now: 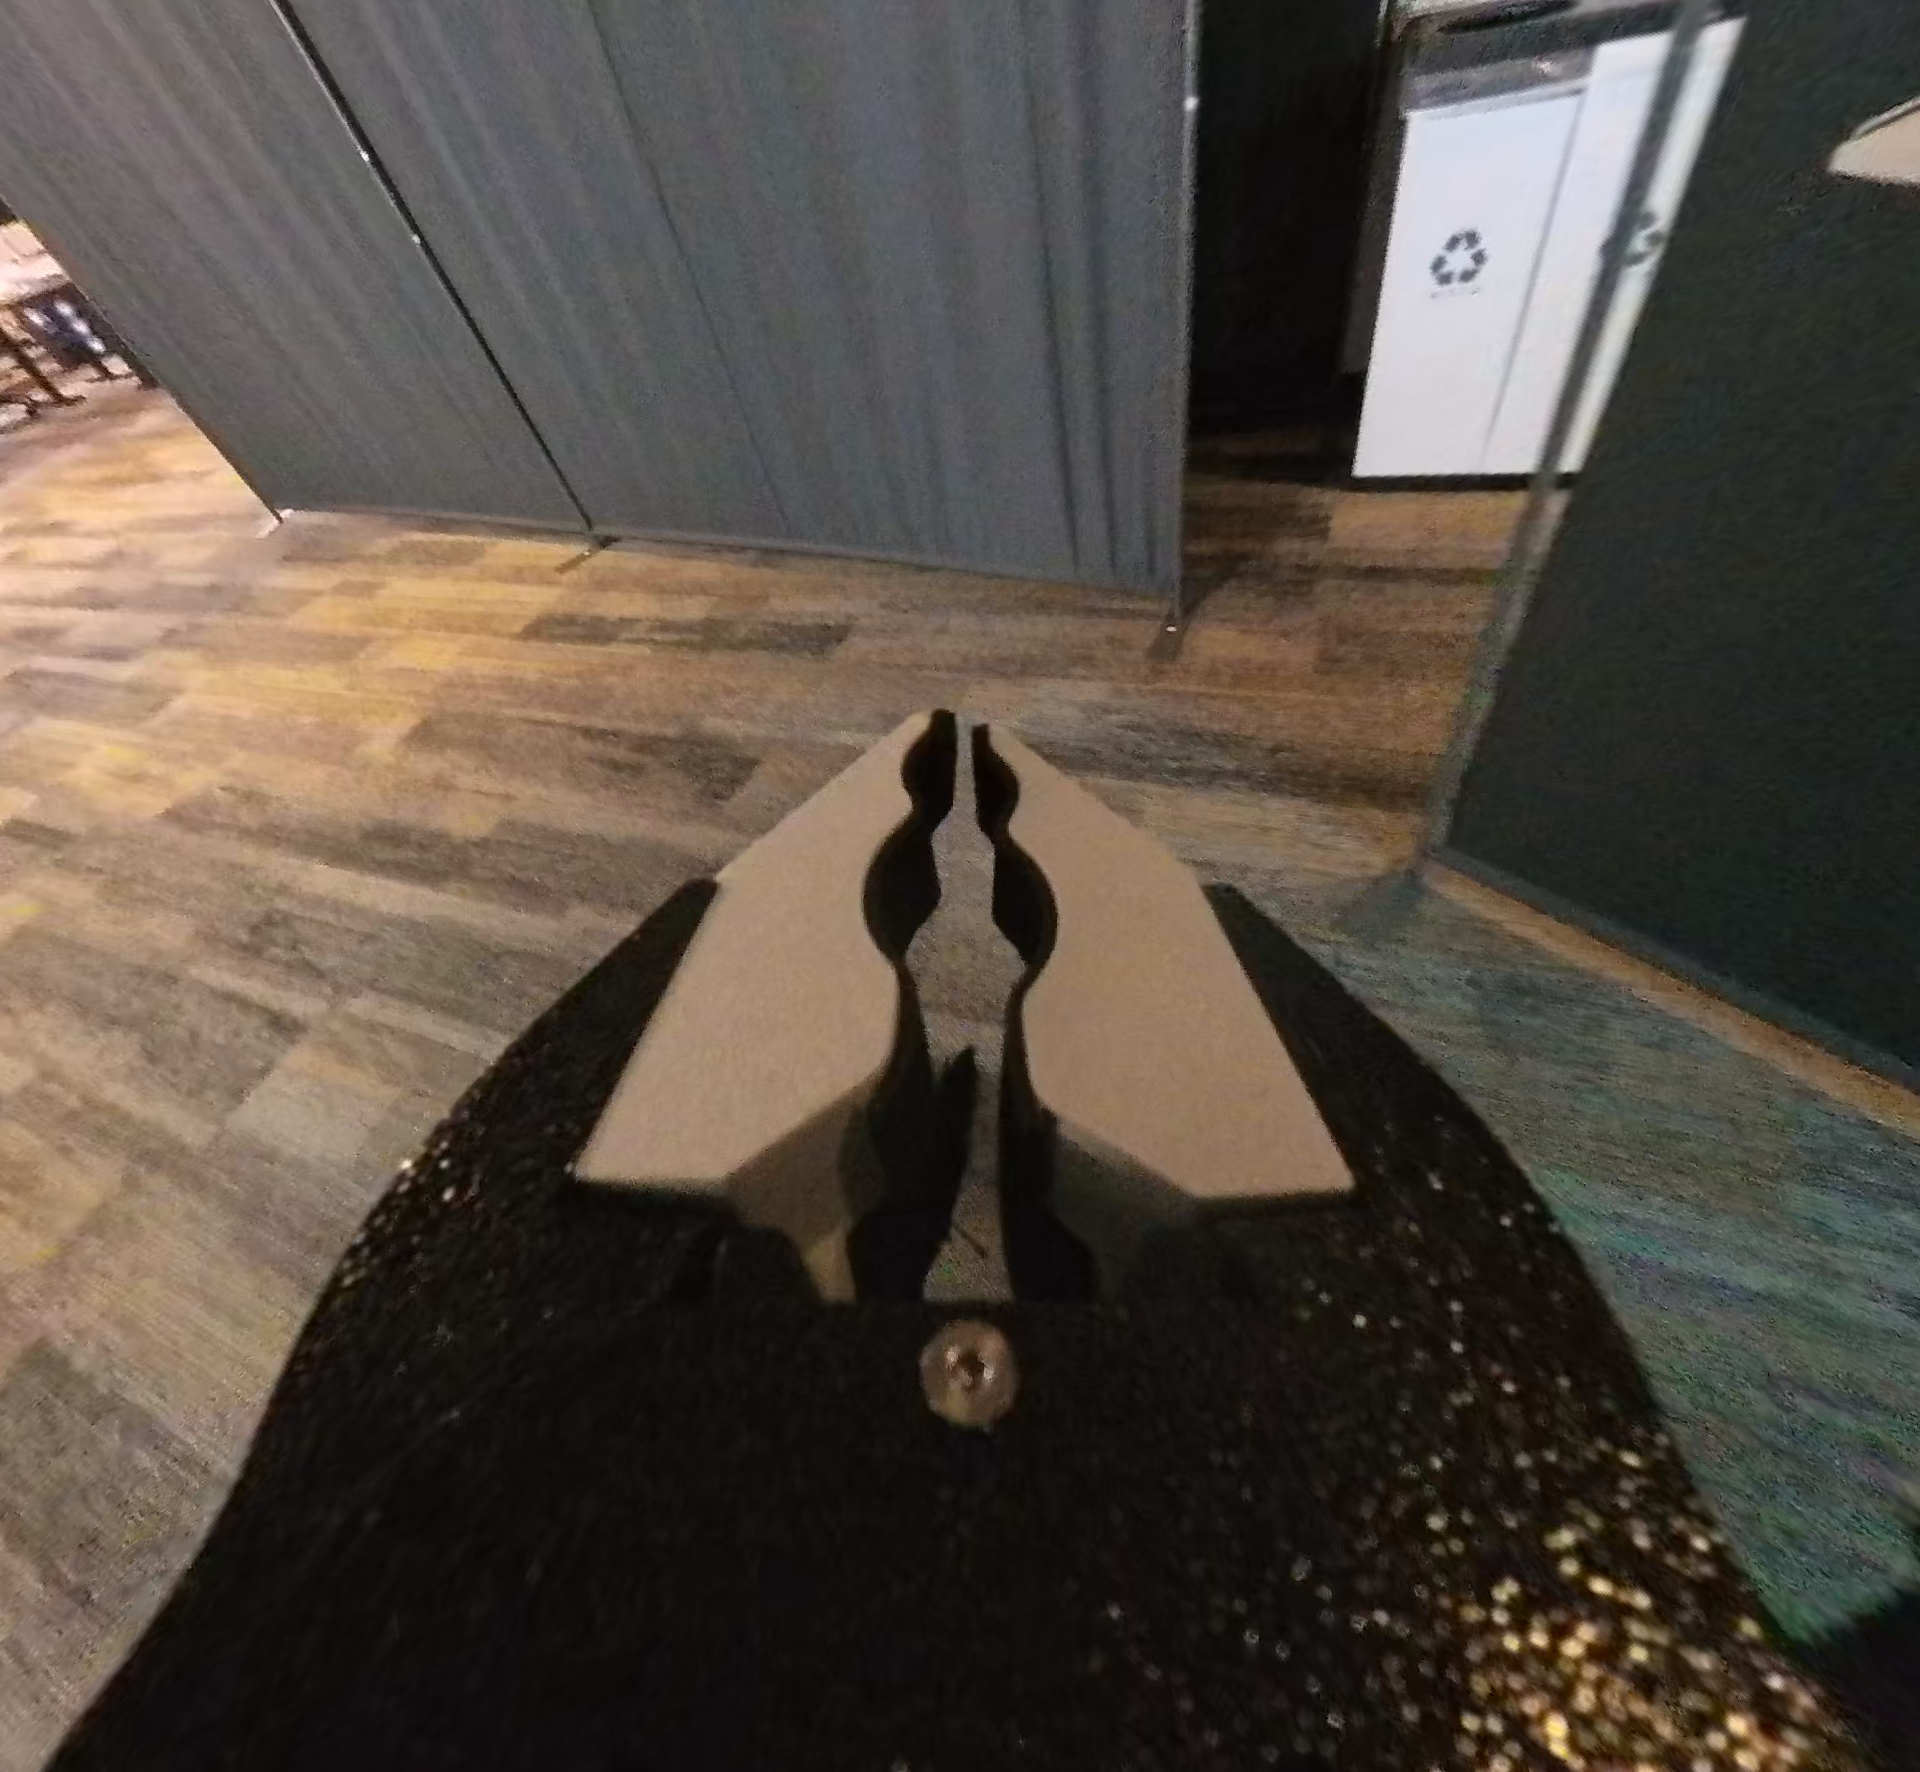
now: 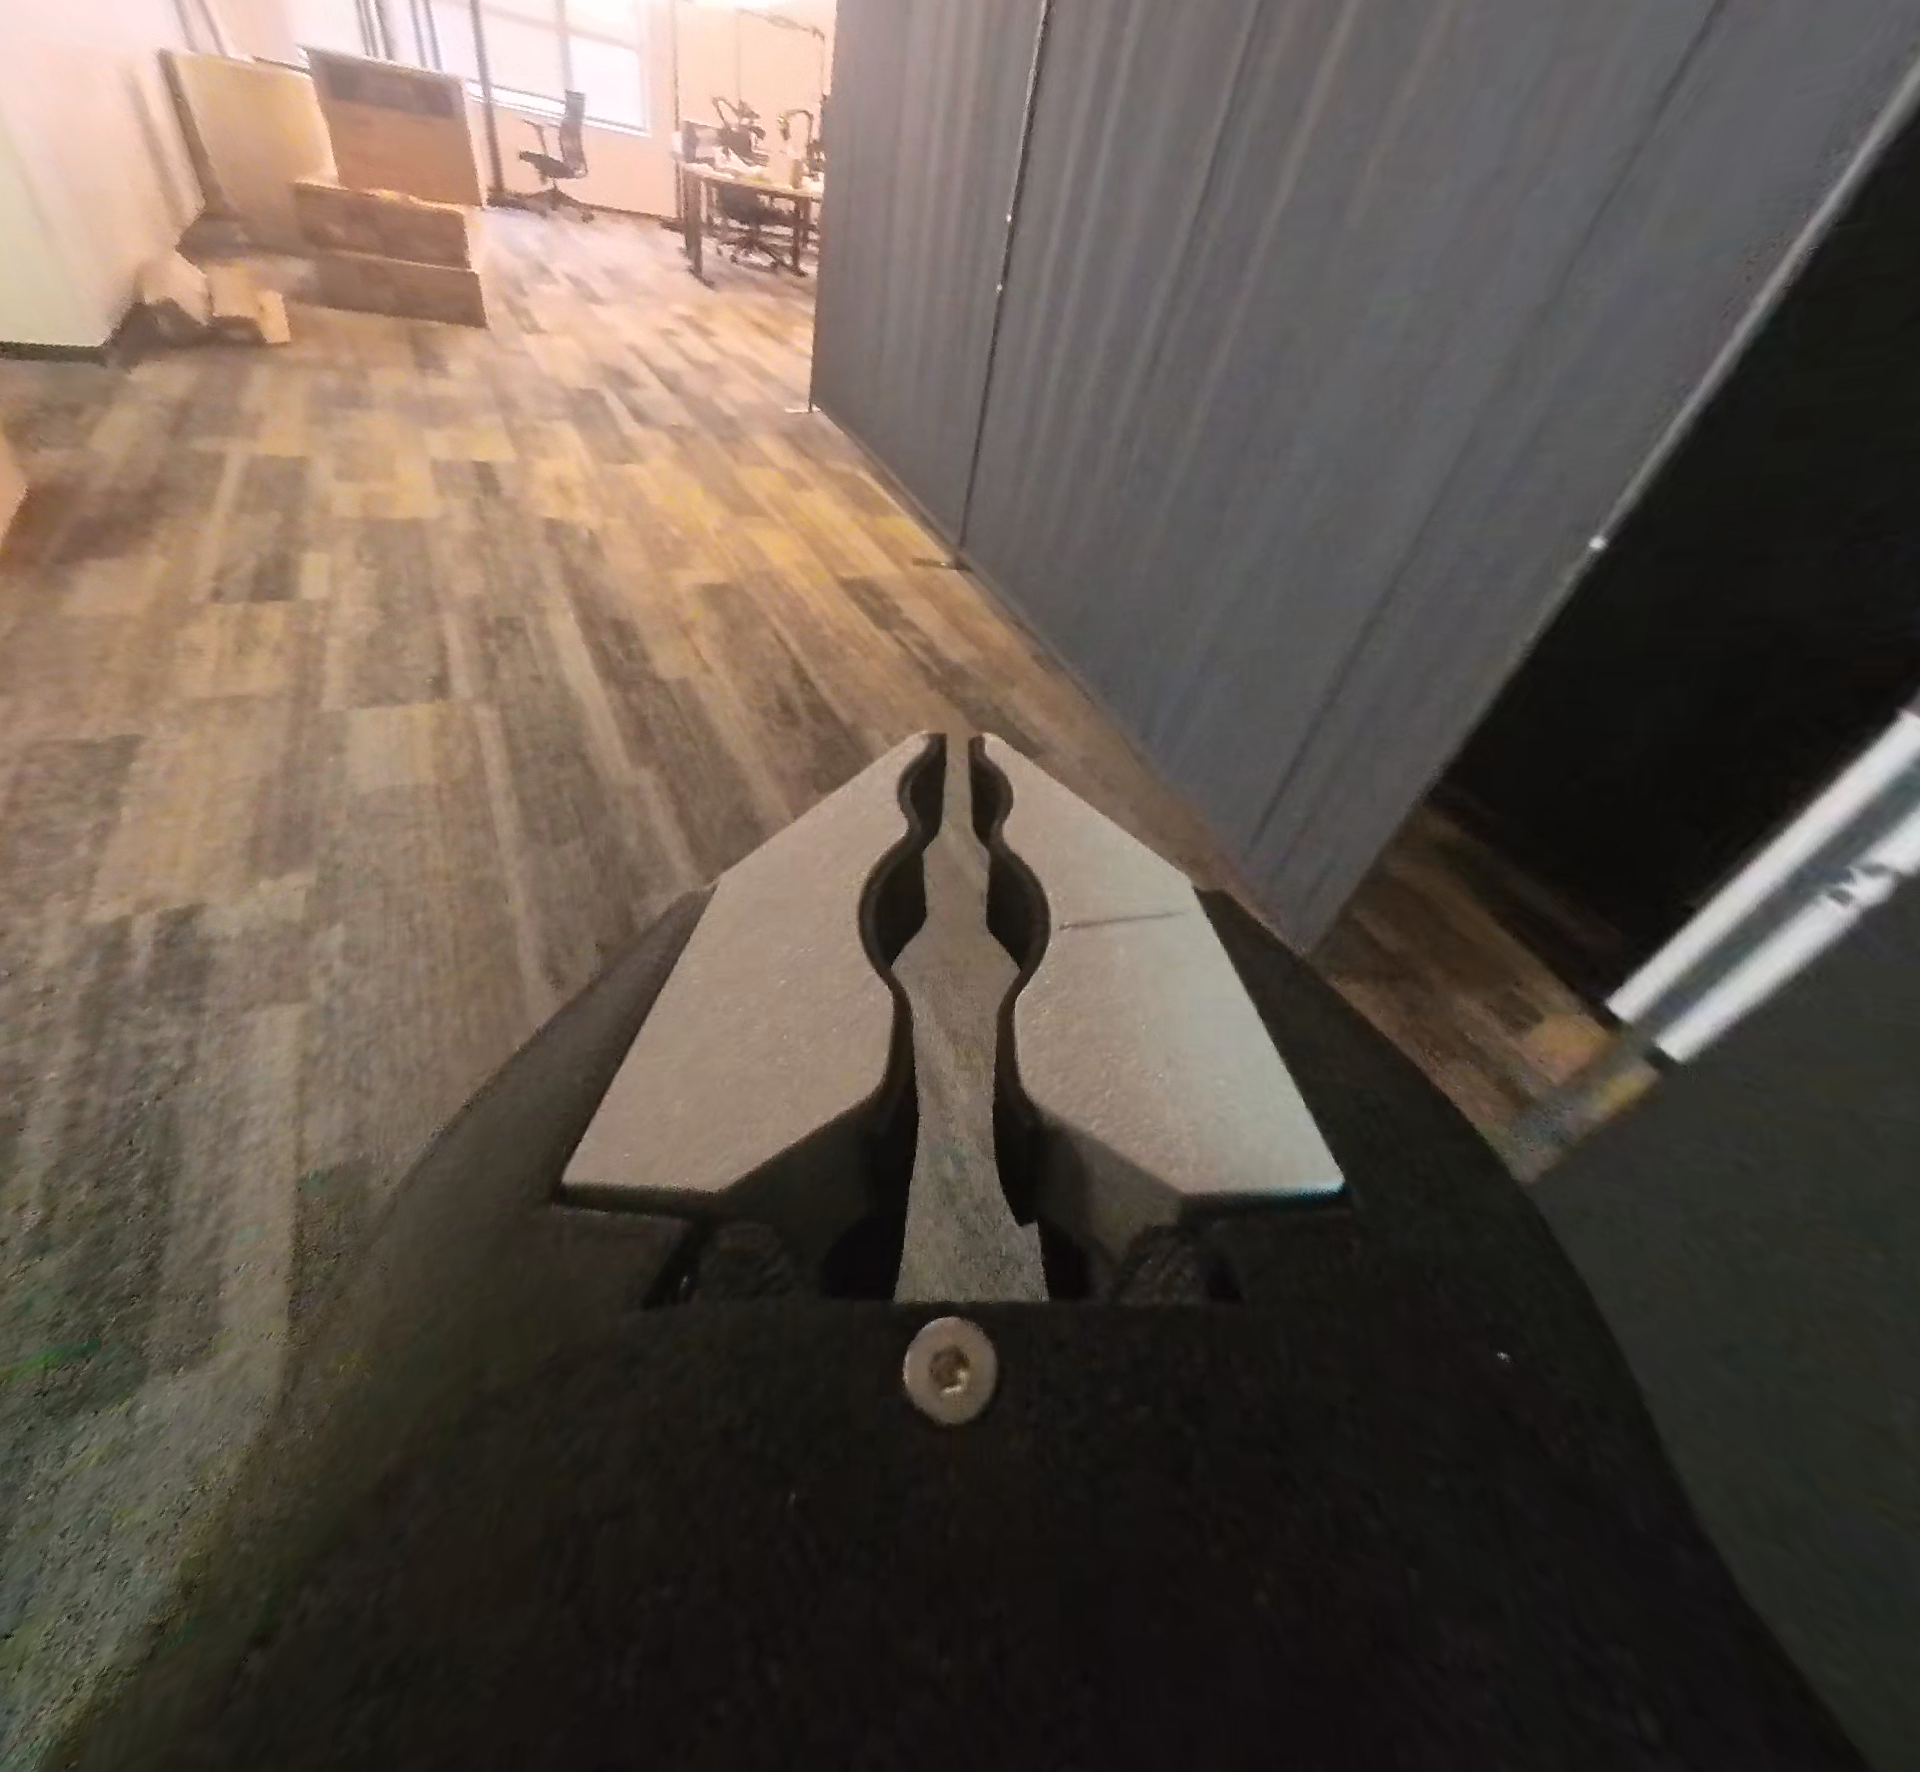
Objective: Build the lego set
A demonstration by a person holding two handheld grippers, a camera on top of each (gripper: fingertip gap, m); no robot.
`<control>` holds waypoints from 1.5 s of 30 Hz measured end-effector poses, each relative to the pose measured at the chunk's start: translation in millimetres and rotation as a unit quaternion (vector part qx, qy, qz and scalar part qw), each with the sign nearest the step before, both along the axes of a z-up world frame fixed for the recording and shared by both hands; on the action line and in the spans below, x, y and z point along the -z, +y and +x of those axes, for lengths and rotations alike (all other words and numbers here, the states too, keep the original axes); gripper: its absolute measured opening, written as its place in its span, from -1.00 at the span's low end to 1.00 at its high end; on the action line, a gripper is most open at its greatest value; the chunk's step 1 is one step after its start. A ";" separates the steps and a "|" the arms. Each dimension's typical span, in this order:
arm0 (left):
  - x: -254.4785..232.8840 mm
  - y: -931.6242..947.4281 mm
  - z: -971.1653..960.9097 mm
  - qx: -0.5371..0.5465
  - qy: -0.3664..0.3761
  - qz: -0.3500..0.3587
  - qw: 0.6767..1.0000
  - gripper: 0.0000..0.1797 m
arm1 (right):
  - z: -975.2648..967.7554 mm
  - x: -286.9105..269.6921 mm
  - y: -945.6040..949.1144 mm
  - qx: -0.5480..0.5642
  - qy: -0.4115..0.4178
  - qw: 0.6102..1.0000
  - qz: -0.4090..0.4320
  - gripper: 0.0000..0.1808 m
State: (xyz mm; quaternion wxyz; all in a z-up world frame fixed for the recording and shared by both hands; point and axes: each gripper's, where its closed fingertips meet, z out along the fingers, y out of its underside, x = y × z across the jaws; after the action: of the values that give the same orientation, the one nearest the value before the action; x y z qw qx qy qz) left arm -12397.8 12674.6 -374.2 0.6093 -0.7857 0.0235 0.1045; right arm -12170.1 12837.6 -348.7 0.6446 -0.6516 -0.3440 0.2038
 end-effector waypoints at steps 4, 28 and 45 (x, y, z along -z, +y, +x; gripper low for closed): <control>13.2 98.8 -61.7 0.019 0.026 0.006 0.999 -1.00 | -52.8 3.7 91.7 0.026 0.003 1.000 0.013 -1.00; 51.6 793.8 10.0 0.468 0.007 0.010 0.883 -0.99 | -22.0 46.9 576.9 0.375 -0.018 0.926 -0.037 -0.98; 68.8 1158.4 344.2 0.647 0.066 0.002 0.759 -0.99 | 297.3 48.3 876.8 0.613 0.029 0.789 -0.021 -0.96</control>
State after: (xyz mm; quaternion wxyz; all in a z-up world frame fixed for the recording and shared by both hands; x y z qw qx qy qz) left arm -12053.6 13833.0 -443.1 0.5304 -0.5732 0.5662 -0.2636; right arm -11872.8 13714.4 -397.0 0.6303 -0.7326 0.1504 -0.2083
